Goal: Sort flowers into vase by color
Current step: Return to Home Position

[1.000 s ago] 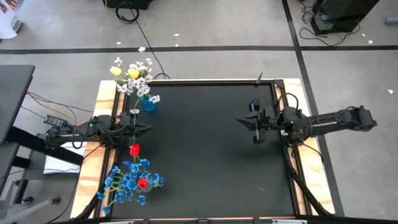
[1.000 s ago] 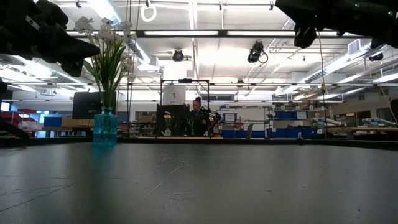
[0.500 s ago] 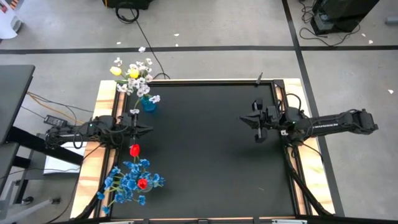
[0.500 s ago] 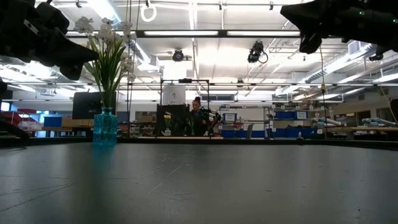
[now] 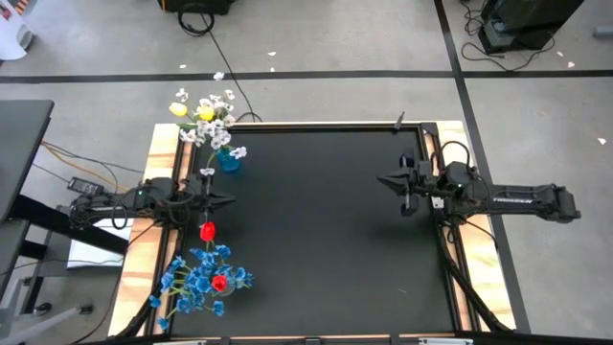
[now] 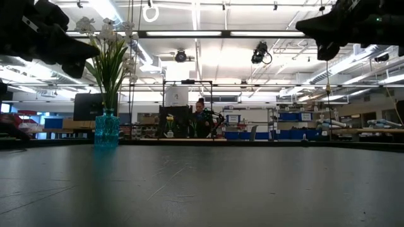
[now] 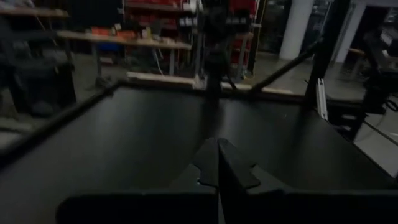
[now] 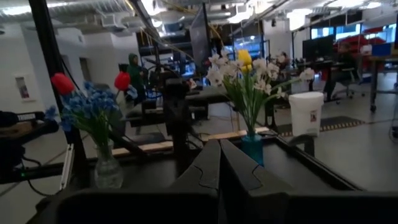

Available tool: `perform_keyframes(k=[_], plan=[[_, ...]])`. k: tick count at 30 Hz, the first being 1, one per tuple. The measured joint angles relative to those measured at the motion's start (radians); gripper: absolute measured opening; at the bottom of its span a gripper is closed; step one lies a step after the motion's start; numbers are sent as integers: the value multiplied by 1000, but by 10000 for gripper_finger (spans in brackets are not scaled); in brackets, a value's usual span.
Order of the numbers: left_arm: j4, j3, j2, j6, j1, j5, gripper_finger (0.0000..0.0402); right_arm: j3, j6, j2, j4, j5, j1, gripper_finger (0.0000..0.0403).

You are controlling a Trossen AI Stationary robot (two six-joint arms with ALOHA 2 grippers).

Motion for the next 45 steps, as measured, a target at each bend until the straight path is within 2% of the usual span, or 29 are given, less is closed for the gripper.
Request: perform_keyframes(k=[3,8,9,17,29,33,36,40,45], plan=[[33,0,0,28,0,-26,1,-48,9,-33,49,0,-6,11],[25,0,0,25,0,-32,2,-188,126,-61,260,8,-19,11],[26,0,0,23,0,-32,2,-191,131,-63,258,7,-19,11],[49,0,-1,23,0,-61,2,-185,123,-108,212,-60,-50,9],[43,0,0,22,0,-74,2,-184,124,-435,-142,-171,-216,8],[33,0,0,29,0,-96,2,-188,120,-427,-176,-211,-269,8],[31,0,-1,39,0,-111,2,-190,100,-430,-225,-184,-289,8],[31,-2,0,33,0,-112,2,-189,86,-431,-169,-150,-292,9],[211,-127,1,-24,0,-111,2,-190,72,-409,-213,-134,-268,9]])
